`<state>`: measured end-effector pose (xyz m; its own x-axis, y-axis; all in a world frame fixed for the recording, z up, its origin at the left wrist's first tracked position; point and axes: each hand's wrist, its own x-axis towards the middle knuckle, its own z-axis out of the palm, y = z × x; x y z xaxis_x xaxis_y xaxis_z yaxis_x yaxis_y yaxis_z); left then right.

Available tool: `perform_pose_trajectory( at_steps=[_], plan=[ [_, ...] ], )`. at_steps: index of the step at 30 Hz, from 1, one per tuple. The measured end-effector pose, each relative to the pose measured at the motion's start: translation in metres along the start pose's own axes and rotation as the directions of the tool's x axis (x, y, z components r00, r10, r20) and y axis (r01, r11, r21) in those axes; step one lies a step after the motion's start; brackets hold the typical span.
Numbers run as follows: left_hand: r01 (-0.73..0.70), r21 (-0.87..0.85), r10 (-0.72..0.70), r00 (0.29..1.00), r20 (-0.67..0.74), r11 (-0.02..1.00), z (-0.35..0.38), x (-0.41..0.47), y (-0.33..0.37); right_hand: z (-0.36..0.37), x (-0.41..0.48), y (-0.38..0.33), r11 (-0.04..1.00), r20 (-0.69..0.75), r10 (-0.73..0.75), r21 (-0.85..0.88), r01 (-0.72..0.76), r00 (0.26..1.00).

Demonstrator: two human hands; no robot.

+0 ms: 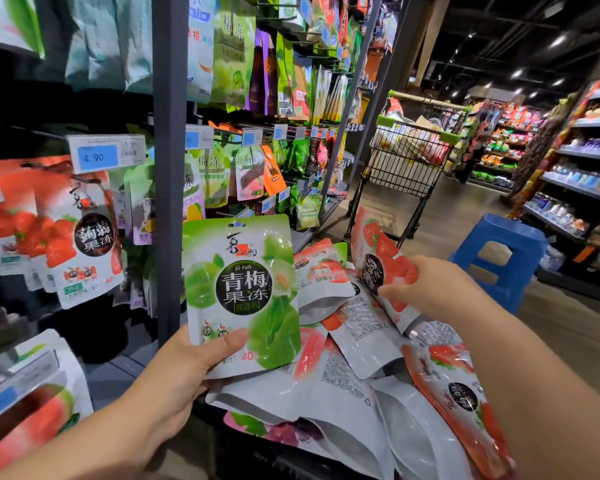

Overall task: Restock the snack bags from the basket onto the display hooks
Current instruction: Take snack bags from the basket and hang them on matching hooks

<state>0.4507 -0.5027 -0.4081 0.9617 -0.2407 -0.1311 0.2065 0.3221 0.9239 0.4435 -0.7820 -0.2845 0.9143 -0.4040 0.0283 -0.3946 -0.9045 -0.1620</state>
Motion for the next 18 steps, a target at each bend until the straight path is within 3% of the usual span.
perform_pose_trajectory(
  at_steps=[5, 9, 11, 14, 18],
  plan=[
    [-0.007, 0.006, 0.008, 1.000, -0.009, 1.000, -0.001, -0.001, 0.001, 0.001, 0.000, 0.009, 0.991, -0.071, 0.006, 0.136, 0.004, 0.997],
    [-0.029, -0.014, 0.028, 0.999, -0.021, 0.999, -0.004, -0.005, 0.005, -0.006, -0.010, 0.019, 0.916, -0.197, 0.057, 0.400, 0.027, 0.979],
    [-0.040, -0.023, 0.039, 0.999, -0.025, 0.999, -0.007, -0.008, 0.007, -0.008, -0.014, 0.023, 0.800, -0.244, 0.099, 0.596, 0.068, 0.965],
    [-0.058, -0.038, 0.056, 0.998, -0.032, 0.998, -0.012, -0.013, 0.010, -0.008, -0.023, 0.022, 0.520, -0.186, 0.133, 0.849, 0.091, 0.973],
    [-0.094, -0.052, 0.092, 0.995, -0.039, 0.994, -0.020, -0.027, 0.019, -0.005, -0.045, 0.000, 0.165, -0.036, -0.013, 0.986, 0.038, 0.999]
  ],
)
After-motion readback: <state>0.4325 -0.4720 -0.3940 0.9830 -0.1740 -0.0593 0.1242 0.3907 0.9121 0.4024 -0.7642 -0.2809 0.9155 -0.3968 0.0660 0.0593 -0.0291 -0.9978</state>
